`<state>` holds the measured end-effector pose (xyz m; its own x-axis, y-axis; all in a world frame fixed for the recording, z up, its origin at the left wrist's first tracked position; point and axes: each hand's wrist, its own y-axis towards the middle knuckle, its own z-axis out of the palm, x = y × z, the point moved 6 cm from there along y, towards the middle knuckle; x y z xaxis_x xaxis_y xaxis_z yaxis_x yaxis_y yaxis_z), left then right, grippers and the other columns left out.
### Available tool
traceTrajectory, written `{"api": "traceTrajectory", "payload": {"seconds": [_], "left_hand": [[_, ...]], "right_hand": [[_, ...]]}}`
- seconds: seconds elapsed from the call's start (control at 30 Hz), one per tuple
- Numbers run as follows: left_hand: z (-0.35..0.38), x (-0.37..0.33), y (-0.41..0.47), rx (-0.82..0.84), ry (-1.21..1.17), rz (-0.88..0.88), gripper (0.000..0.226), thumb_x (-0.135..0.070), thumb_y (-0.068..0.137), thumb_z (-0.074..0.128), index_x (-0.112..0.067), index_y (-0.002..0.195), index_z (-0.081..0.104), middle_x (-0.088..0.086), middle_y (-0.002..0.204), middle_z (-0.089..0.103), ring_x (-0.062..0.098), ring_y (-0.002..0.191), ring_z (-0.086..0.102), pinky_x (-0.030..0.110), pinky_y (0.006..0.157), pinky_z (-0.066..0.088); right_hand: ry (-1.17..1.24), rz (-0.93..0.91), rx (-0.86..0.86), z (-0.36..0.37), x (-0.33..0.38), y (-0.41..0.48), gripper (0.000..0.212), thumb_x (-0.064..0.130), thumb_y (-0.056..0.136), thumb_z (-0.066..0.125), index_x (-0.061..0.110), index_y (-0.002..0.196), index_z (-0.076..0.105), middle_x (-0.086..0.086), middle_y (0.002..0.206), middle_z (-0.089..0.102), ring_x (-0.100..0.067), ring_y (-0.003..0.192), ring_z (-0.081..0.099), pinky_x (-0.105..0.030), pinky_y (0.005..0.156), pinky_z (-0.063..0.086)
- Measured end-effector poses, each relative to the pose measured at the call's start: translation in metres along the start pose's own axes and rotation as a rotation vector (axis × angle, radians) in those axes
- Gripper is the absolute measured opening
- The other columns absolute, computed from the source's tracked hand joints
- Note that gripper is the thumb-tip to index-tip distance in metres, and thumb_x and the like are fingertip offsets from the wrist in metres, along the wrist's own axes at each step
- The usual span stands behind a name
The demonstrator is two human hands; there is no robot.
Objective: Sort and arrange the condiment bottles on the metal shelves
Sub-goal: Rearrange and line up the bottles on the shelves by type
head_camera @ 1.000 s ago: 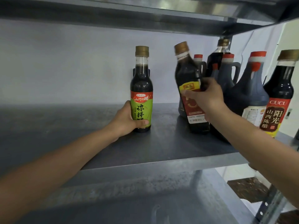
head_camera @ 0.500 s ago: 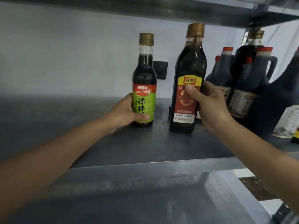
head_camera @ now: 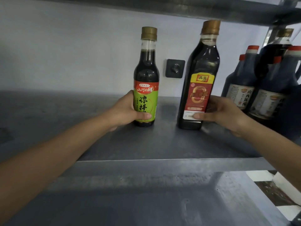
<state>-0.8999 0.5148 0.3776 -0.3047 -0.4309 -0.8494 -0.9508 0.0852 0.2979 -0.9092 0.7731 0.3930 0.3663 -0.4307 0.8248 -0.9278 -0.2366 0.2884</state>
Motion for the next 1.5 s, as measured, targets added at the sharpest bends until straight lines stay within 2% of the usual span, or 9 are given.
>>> {"api": "traceTrajectory", "payload": {"seconds": [0.27,0.43,0.6,0.73,0.87,0.97,1.1,1.37,1.5], "left_hand": [[-0.019,0.003,-0.009,-0.024,0.014,-0.016,0.067,-0.003,0.071,0.079,-0.014,0.129,0.046,-0.003,0.115,0.063,0.009,0.103,0.060,0.020,0.082,0.047],[-0.032,0.011,-0.012,-0.059,0.023,-0.025,0.069,-0.006,0.071,0.080,-0.012,0.130,0.045,0.002,0.120,0.063,0.016,0.110,0.060,0.033,0.095,0.047],[-0.032,0.016,-0.014,-0.068,0.029,-0.022,0.070,-0.014,0.069,0.082,-0.015,0.129,0.047,0.000,0.121,0.063,0.016,0.111,0.060,0.041,0.099,0.047],[-0.032,0.018,-0.019,-0.084,0.019,-0.041,0.065,-0.017,0.072,0.079,-0.016,0.129,0.048,-0.002,0.121,0.063,0.014,0.109,0.060,0.035,0.097,0.046],[-0.031,0.018,-0.020,-0.084,0.012,-0.049,0.065,-0.018,0.070,0.080,-0.016,0.128,0.049,-0.001,0.122,0.063,0.014,0.109,0.061,0.037,0.099,0.046],[-0.030,0.018,-0.020,-0.086,0.005,-0.060,0.067,-0.019,0.070,0.080,-0.015,0.129,0.049,0.000,0.123,0.063,0.016,0.110,0.060,0.040,0.100,0.046],[-0.029,0.014,-0.022,-0.099,-0.010,-0.062,0.065,-0.015,0.073,0.078,-0.014,0.130,0.048,-0.001,0.121,0.062,0.015,0.109,0.059,0.030,0.093,0.046],[-0.030,0.018,-0.021,-0.097,-0.022,-0.075,0.067,-0.017,0.071,0.079,-0.015,0.130,0.048,0.000,0.123,0.063,0.015,0.110,0.060,0.034,0.096,0.046],[-0.030,0.019,-0.020,-0.100,-0.025,-0.078,0.067,-0.016,0.071,0.079,-0.015,0.130,0.048,0.000,0.122,0.063,0.015,0.110,0.060,0.036,0.099,0.046]], "right_hand": [[0.031,-0.058,0.060,0.054,0.023,0.020,0.047,0.011,0.072,0.078,0.015,0.115,0.059,-0.001,0.110,0.068,-0.016,0.101,0.064,-0.033,0.089,0.053],[0.012,-0.074,0.077,0.072,0.027,0.027,0.050,0.017,0.074,0.077,0.014,0.120,0.057,-0.003,0.115,0.066,-0.019,0.106,0.062,-0.044,0.097,0.049],[-0.062,-0.102,0.065,0.067,0.024,0.020,0.054,0.017,0.074,0.078,0.014,0.123,0.055,0.000,0.116,0.065,-0.014,0.104,0.063,-0.035,0.094,0.051],[-0.400,-0.233,-0.136,0.023,0.016,0.015,0.055,0.025,0.069,0.082,0.021,0.120,0.060,0.007,0.118,0.062,-0.008,0.105,0.057,-0.024,0.089,0.048],[-0.900,-0.094,-0.235,-0.027,-0.022,0.014,0.058,0.036,0.076,0.076,0.021,0.128,0.055,-0.005,0.129,0.057,-0.024,0.118,0.050,-0.039,0.095,0.046],[-0.927,0.076,-0.219,-0.037,-0.041,0.013,0.044,0.029,0.083,0.068,0.016,0.123,0.056,-0.013,0.118,0.059,-0.030,0.107,0.054,-0.042,0.088,0.048],[-0.997,0.046,-0.255,-0.024,-0.031,0.015,0.038,0.026,0.086,0.063,0.011,0.119,0.054,-0.014,0.112,0.060,-0.032,0.101,0.056,-0.041,0.080,0.050],[-0.038,0.187,-0.181,0.003,-0.027,0.016,0.039,0.029,0.098,0.046,0.009,0.130,0.038,-0.008,0.116,0.054,-0.020,0.101,0.052,-0.026,0.066,0.043],[0.042,0.150,-0.049,0.014,-0.025,0.012,0.038,0.026,0.099,0.043,0.015,0.135,0.036,-0.006,0.121,0.054,-0.024,0.111,0.053,-0.038,0.092,0.045]]}}
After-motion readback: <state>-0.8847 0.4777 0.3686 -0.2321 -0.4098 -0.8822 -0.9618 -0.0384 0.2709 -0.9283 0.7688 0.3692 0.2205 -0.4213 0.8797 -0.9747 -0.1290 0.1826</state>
